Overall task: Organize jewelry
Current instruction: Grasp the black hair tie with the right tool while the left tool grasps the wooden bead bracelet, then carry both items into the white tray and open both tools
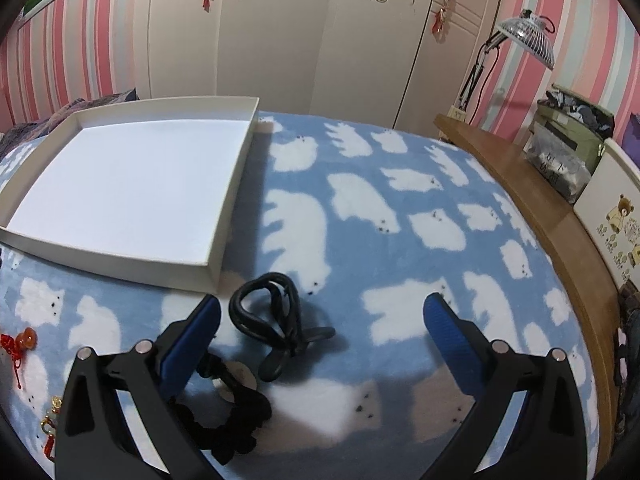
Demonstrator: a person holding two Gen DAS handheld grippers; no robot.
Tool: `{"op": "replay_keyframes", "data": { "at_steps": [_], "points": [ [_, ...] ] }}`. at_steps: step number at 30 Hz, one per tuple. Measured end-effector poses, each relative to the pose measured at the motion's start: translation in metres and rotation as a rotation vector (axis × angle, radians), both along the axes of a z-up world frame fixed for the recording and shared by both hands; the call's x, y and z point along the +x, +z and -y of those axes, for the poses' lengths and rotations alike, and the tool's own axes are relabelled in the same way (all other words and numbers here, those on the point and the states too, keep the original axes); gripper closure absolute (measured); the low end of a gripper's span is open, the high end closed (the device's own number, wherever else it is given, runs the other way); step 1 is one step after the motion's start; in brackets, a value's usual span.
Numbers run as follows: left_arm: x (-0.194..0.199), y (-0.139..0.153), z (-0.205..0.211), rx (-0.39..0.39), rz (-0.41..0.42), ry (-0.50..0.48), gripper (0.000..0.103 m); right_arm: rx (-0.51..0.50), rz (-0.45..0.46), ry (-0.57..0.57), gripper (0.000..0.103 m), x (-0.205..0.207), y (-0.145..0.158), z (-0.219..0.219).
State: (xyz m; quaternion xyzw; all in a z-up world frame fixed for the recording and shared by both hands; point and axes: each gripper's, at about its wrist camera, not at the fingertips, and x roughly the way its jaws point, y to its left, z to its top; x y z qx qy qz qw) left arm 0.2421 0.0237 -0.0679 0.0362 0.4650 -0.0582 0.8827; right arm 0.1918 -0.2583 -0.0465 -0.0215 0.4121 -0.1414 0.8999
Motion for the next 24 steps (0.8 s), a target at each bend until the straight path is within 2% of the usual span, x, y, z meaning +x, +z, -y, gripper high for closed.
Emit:
{"op": "replay_keyframes", "data": {
  "at_steps": [3, 7, 10, 12, 13, 20, 24],
  "points": [
    [0.0, 0.0, -0.002, -0.018, -0.002, 0.01, 0.084, 0.018, -0.014, 0.0, 0.012, 0.001, -0.004, 0.002],
    [0.002, 0.0, -0.005, -0.034, -0.005, 0.016, 0.086, 0.032, -0.028, 0.006, 0.017, 0.004, -0.008, 0.001],
    [0.006, 0.001, -0.002, -0.041, -0.009, 0.018, 0.086, 0.064, -0.033, 0.019, 0.028, 0.005, -0.011, 0.001],
    [0.006, 0.001, -0.002, -0.05, -0.011, 0.021, 0.086, 0.085, -0.038, 0.039, 0.044, 0.006, -0.012, 0.0],
    [0.007, 0.001, -0.002, -0.055, -0.013, 0.022, 0.086, 0.102, -0.038, 0.053, 0.048, 0.006, -0.011, -0.001],
    [-0.001, 0.009, -0.012, -0.063, -0.007, 0.022, 0.086, 0.112, -0.025, 0.069, 0.05, 0.004, -0.006, -0.003],
    [-0.011, 0.029, -0.014, -0.063, 0.049, 0.025, 0.086, 0.067, 0.007, 0.064, 0.05, -0.001, 0.005, -0.005]
  ]
}}
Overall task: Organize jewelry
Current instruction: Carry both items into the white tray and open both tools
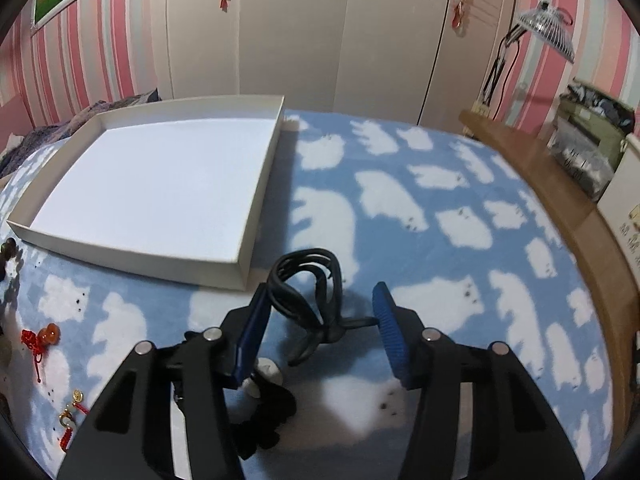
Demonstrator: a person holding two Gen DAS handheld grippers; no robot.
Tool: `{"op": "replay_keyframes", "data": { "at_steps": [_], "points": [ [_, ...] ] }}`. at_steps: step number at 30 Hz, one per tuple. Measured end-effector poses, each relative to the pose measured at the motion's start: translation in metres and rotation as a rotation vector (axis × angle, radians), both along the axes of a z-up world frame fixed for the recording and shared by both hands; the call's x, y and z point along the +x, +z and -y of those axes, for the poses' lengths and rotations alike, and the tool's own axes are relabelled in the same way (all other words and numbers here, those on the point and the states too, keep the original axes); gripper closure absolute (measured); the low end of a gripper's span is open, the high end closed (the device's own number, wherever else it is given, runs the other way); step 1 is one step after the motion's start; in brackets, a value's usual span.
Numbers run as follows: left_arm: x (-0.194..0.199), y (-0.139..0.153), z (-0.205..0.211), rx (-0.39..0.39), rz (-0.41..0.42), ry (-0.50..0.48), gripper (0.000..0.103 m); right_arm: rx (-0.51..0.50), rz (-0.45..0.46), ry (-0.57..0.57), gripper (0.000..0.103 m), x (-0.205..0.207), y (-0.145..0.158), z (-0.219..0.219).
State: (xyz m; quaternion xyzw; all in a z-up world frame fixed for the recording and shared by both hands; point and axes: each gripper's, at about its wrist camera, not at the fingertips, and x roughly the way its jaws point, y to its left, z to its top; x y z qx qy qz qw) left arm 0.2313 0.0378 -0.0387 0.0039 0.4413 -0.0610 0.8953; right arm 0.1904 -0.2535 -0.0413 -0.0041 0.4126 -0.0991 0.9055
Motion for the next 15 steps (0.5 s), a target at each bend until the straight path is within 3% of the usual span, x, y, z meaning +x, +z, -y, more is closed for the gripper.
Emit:
{"op": "replay_keyframes", "data": {
  "at_steps": [8, 15],
  "points": [
    [-0.011, 0.054, -0.011, -0.05, 0.097, 0.005, 0.086, 0.013, 0.039, -0.005, 0.05, -0.006, 0.036, -0.002],
    [0.009, 0.108, 0.004, -0.073, 0.187, -0.072, 0.086, 0.017, 0.072, 0.039, 0.05, 0.017, 0.067, -0.019]
  ]
}}
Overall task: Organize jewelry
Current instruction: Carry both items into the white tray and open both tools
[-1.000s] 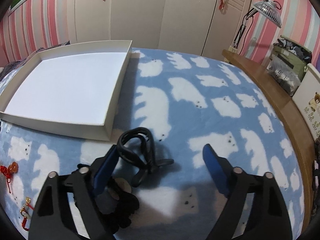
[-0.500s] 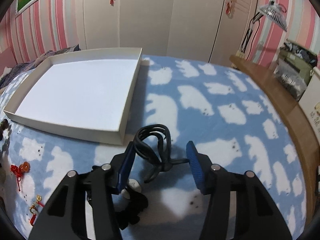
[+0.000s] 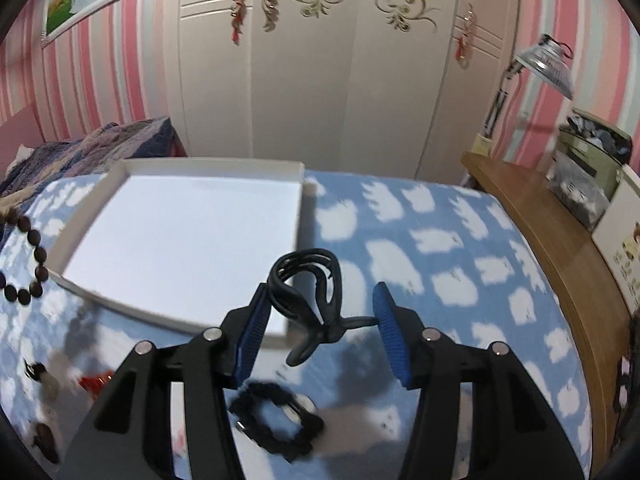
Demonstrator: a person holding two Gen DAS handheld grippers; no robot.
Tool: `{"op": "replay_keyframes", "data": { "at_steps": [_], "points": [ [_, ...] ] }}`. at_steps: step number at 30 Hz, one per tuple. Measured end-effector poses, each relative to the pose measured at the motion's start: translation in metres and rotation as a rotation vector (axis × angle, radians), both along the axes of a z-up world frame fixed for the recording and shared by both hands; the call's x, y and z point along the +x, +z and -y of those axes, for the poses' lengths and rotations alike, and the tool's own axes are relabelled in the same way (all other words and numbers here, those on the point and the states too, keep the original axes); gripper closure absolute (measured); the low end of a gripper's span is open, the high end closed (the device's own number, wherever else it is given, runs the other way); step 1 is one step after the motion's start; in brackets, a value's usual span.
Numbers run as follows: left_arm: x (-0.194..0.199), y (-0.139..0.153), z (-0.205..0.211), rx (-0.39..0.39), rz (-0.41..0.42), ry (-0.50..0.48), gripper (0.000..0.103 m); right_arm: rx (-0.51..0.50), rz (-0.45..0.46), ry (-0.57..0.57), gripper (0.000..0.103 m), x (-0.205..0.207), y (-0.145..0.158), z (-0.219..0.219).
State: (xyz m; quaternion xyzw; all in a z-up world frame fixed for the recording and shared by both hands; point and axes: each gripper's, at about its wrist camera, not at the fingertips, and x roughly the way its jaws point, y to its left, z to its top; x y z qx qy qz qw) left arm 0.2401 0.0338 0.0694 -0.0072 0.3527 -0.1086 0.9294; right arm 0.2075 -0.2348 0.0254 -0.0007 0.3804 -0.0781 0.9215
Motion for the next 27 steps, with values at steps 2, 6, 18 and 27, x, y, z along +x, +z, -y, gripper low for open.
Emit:
{"op": "replay_keyframes", "data": {
  "at_steps": [2, 6, 18, 27],
  "points": [
    [0.018, 0.009, 0.015, 0.009, 0.005, -0.03, 0.086, 0.006, -0.006, 0.017, 0.05, 0.015, 0.003, -0.005],
    [0.057, 0.015, 0.032, 0.054, 0.007, -0.056, 0.086, 0.007, -0.037, 0.042, 0.05, 0.057, 0.001, -0.014],
    [0.198, -0.041, 0.059, 0.034, -0.122, -0.087, 0.086, 0.002, -0.143, -0.004, 0.05, 0.178, -0.039, -0.023],
    [0.237, -0.067, 0.057, 0.04, -0.163, -0.01, 0.086, 0.019, -0.161, -0.022, 0.05, 0.211, -0.054, -0.023]
  ]
}}
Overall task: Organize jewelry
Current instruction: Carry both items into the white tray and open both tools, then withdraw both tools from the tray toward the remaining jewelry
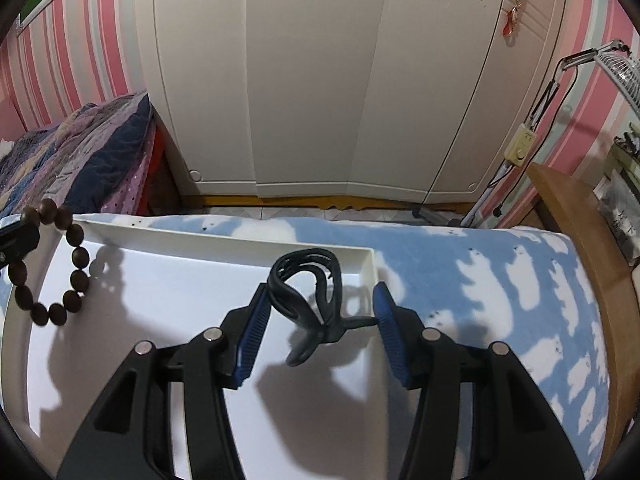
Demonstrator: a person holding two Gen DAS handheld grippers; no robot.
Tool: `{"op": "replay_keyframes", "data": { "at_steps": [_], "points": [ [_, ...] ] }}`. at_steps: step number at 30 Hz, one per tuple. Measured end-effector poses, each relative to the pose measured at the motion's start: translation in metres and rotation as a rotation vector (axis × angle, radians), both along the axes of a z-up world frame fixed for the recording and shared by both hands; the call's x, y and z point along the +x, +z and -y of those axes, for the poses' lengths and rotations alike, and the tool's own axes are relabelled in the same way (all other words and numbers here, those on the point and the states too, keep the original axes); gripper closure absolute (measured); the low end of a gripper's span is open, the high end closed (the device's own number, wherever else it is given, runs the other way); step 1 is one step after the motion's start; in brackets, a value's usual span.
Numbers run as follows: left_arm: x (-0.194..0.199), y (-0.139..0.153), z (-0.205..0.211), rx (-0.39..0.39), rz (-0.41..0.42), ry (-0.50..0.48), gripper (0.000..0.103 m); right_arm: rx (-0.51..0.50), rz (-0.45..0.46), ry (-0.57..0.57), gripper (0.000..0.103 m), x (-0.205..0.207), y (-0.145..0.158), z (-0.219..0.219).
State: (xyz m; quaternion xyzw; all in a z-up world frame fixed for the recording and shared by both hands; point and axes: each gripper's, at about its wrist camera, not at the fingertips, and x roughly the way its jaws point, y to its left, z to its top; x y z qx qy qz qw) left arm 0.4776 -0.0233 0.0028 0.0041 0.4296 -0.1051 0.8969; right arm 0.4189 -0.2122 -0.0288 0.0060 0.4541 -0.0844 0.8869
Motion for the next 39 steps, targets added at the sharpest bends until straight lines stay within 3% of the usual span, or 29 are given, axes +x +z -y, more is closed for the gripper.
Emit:
{"op": "replay_keyframes", "data": {
  "at_steps": [5, 9, 17, 20, 23, 27, 29, 31, 33, 35, 39],
  "points": [
    [0.004, -0.01, -0.003, 0.037, 0.008, 0.022, 0.086, 0.037, -0.025, 0.01, 0.05, 0.012, -0.012, 0.006],
    [0.005, -0.02, -0.005, 0.117, 0.004, 0.04, 0.086, 0.001, -0.022, 0.022, 0.05, 0.013, -0.014, 0.004],
    [0.014, -0.036, -0.015, 0.121, -0.049, 0.087, 0.085, -0.032, -0.024, 0.027, 0.049, 0.014, -0.016, -0.005],
    [0.011, -0.032, -0.017, 0.119, -0.048, 0.094, 0.08, -0.036, -0.016, 0.023, 0.049, 0.014, -0.016, -0.007],
    [0.012, -0.028, -0.01, 0.102, -0.05, 0.094, 0.062, -0.012, -0.002, 0.024, 0.048, 0.01, -0.013, -0.004],
    [-0.002, -0.01, -0.007, 0.072, -0.025, 0.078, 0.046, 0.006, 0.029, 0.029, 0.034, 0.001, 0.002, -0.001],
    [-0.012, 0.003, -0.006, 0.057, 0.002, 0.07, 0.029, 0.003, 0.058, 0.03, 0.033, -0.006, 0.014, 0.0],
    [-0.027, 0.018, -0.01, 0.041, 0.029, 0.071, 0.019, 0.006, 0.081, 0.036, 0.031, -0.014, 0.026, 0.001],
    [-0.041, 0.032, -0.012, 0.02, 0.053, 0.067, 0.015, 0.014, 0.106, 0.042, 0.018, -0.024, 0.037, 0.003],
    [-0.059, 0.047, -0.016, 0.021, 0.085, 0.073, 0.004, 0.02, 0.14, 0.057, 0.013, -0.038, 0.047, 0.004],
    [-0.098, 0.067, -0.028, 0.061, 0.149, 0.088, 0.003, 0.008, 0.188, 0.081, 0.012, -0.075, 0.067, 0.004]
  ]
}}
